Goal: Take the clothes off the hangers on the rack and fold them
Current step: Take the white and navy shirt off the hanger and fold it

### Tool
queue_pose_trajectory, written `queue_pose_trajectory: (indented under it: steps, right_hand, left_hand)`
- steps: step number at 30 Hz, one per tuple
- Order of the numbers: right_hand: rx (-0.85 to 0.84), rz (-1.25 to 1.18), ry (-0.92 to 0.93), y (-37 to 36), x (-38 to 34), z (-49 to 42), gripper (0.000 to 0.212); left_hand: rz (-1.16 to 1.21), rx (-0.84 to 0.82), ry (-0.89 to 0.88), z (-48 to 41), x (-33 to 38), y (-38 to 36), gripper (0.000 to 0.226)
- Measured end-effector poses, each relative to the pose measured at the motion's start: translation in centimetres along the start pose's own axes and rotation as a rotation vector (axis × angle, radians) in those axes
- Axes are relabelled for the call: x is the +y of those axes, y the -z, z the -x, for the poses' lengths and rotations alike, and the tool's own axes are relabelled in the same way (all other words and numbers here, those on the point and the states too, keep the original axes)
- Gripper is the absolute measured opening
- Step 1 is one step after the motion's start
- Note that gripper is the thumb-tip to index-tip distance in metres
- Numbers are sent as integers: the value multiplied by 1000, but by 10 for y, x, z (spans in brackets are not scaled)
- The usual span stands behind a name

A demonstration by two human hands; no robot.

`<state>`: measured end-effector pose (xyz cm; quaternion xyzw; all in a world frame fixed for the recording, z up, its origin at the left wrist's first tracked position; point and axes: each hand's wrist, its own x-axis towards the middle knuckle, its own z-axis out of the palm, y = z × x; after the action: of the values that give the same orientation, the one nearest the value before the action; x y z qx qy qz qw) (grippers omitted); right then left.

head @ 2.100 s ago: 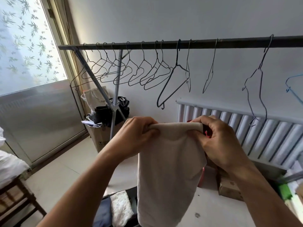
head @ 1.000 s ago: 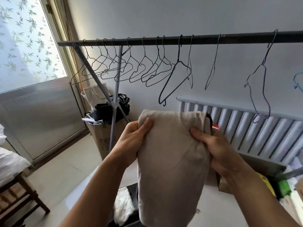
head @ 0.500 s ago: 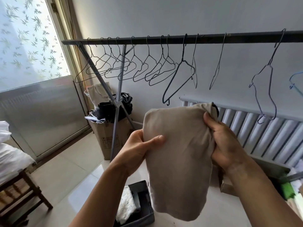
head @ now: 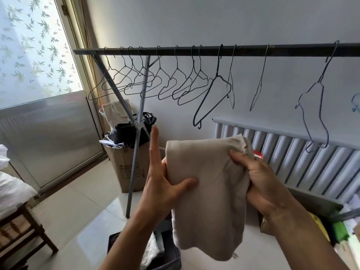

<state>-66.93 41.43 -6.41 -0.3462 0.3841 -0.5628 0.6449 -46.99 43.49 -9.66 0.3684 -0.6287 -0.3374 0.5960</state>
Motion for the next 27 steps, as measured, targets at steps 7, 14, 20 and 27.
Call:
queue_pose_trajectory:
  steps: [7,14,20,27]
  right_hand:
    - [46,-48,-208,-2,-1,2,16]
    - [30,-4,-186,-12,-7,-7,30]
    - [-59,143,-77,-22,2,-16,87]
    - [-37,319,187,-48,33,-26,23]
  left_hand:
    - [-647,-38,-236,-14,-8,18,84]
    - [-776,-64,-317,-30,-2,45,26]
    - [-117,-118,23,-30,1,59,20]
    - [403,114,478,-14,-14,76,22]
